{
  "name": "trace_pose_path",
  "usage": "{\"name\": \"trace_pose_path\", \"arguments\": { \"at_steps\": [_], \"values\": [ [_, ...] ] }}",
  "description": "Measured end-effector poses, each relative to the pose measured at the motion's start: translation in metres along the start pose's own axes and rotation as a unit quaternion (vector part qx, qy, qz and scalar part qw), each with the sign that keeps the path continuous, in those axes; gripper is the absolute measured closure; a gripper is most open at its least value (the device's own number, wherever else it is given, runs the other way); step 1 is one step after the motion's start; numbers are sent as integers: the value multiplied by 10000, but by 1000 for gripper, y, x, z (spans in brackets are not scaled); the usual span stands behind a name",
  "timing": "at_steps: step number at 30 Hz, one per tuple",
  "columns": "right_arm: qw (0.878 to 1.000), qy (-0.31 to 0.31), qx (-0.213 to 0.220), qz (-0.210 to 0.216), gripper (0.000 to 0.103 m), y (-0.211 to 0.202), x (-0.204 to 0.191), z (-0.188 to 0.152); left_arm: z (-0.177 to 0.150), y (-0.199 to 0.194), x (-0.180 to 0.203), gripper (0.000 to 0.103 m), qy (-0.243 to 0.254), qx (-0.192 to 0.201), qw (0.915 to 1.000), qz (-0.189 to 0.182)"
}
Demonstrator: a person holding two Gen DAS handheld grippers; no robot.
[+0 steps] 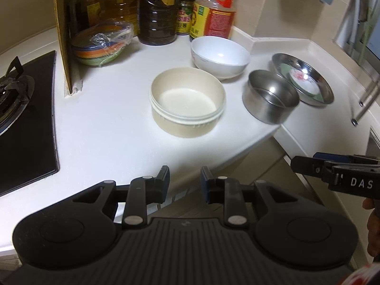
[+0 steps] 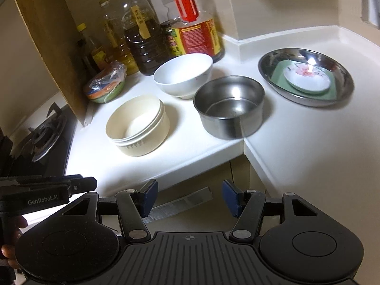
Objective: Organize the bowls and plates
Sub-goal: 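Move the open left gripper to the rim of the cream bowl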
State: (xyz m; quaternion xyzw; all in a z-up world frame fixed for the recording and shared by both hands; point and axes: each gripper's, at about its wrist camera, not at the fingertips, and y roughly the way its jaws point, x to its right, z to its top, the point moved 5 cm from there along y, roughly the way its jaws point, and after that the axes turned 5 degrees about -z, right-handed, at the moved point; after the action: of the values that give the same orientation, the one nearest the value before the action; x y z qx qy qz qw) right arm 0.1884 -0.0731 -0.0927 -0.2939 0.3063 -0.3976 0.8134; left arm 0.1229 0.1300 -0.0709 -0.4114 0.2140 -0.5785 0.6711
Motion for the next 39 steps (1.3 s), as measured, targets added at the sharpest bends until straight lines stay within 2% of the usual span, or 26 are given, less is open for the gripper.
{"name": "trace_pose_path", "arguments": {
  "at_steps": [10,15,20,25,29,36,39],
  "values": [
    [9983,-356,8,462,42,27,11,35,27,13,3,77,-438,226,9984,288],
    [9957,-565,86,723,42,37,2,49,37,16,0,71,-552,303,9971,435],
    [9952,-494,91,839,42,52,-6,63,53,22,-7,70,-545,366,9965,514],
    [9958,-450,141,789,43,68,-18,76,68,36,-22,70,-532,339,9970,456],
    [9966,-391,50,718,43,81,-30,82,76,52,-33,70,-432,142,9981,412],
    [9985,-368,-117,398,43,106,-47,87,85,72,-44,71,-214,-81,9992,331],
    [9988,-382,-148,259,47,113,-51,88,87,80,-46,71,-162,-156,9994,279]
  ]
}}
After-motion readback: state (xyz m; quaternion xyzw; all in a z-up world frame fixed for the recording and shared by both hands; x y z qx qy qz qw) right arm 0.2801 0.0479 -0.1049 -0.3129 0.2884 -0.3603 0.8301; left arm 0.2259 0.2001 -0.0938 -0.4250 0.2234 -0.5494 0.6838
